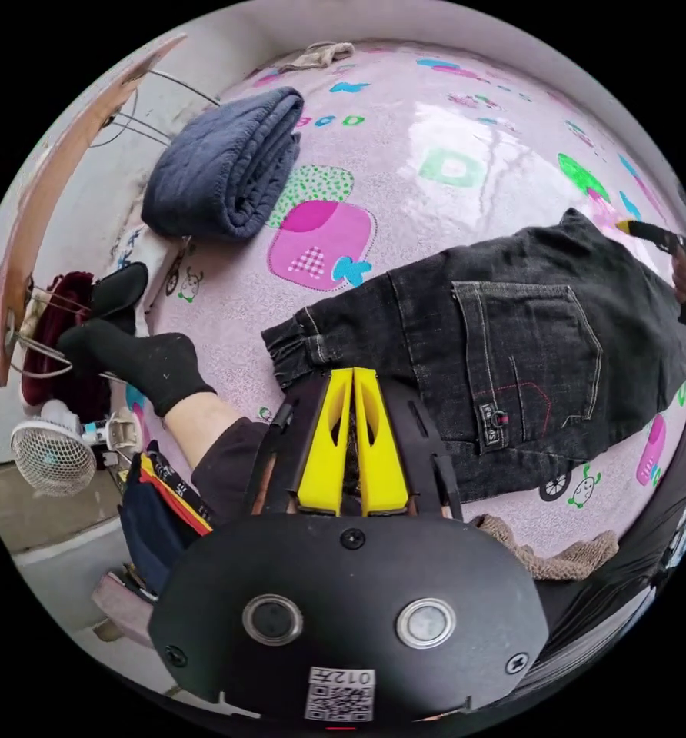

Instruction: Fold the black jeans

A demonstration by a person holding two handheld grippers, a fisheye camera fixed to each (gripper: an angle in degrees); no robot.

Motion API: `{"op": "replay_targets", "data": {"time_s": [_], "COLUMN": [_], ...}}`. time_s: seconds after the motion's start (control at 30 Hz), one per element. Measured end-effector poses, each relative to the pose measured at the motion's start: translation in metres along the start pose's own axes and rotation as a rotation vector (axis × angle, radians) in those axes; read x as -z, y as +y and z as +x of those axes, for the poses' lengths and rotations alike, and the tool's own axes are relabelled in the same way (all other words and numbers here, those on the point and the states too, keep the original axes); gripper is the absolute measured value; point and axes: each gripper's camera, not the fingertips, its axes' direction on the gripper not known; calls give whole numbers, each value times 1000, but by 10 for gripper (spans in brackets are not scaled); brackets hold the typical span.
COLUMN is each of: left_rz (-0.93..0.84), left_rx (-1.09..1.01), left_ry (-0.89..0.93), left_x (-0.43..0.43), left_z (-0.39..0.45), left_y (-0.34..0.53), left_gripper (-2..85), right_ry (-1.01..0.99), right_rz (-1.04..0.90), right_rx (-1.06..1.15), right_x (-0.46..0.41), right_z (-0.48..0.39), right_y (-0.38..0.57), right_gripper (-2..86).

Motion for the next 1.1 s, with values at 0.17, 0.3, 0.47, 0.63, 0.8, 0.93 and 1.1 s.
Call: {"op": "replay_targets", "data": {"time_s": [0.17,0.3,0.47,0.63,0.8,0.93,1.1], "left_rz": [159,52,64,102,161,157,136], "left_rx": [-86,-263,-284,-322,-503,-581,-669], "left_ry": [192,212,90,166,247,301,374], "left_x": [41,18,5,37,59,66,76], "left_z": [48,108,114,127,187,215,243], "left_y": [15,31,56,61,55,46,27], "left_gripper": [5,6,5,6,6,6,7], "right_ry": [-10,50,120,84,129,200,216], "right_rz": [-32,-58,31,147,243,501,631], "right_rx": [-3,-104,-250,-349,-579,-967,-1231], "right_x": [55,77,130,198,257,320,367], "right_z": [-9,1,11,12,30,55,76], "right_y": [72,108,143,202,272,344,398], "right_gripper": [-8,-8,-8,-8,-7,-1,46]}}
